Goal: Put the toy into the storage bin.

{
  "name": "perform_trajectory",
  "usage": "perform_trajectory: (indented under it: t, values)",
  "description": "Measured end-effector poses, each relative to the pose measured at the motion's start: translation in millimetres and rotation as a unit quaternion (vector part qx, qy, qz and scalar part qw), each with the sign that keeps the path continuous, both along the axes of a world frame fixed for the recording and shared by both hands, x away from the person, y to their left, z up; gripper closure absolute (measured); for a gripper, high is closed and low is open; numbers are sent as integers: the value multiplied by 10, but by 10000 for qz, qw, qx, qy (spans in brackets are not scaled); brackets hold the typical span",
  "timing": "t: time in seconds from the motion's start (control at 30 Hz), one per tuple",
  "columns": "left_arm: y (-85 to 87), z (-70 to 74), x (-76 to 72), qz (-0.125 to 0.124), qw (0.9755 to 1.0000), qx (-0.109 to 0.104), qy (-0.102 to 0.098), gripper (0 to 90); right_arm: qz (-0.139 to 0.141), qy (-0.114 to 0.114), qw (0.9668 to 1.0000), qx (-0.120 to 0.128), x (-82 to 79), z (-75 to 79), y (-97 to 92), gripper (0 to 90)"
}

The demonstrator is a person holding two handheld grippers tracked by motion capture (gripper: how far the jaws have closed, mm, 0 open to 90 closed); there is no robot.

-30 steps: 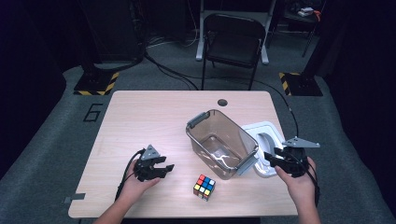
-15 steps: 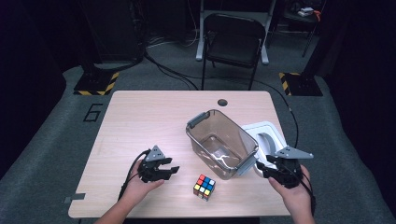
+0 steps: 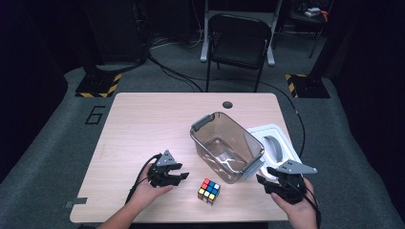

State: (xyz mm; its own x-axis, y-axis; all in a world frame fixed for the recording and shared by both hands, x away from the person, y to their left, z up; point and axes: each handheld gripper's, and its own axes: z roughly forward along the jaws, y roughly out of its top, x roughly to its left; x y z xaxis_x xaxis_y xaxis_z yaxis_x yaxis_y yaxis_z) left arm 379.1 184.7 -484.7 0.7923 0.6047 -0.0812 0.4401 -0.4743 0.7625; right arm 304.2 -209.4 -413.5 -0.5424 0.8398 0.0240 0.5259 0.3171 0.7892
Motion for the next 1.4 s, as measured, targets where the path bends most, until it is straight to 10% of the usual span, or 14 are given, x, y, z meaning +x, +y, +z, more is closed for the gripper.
perform_trajectory:
  t: [0.73, 1.4]
  values:
    - [166, -92, 109, 337, 9994, 58, 79, 456, 1356, 99, 9906, 167, -266, -171, 620, 336]
    - [338, -185, 197, 675, 9974, 85, 235, 431, 1640, 133, 9863, 125, -87, -247, 1165, 162]
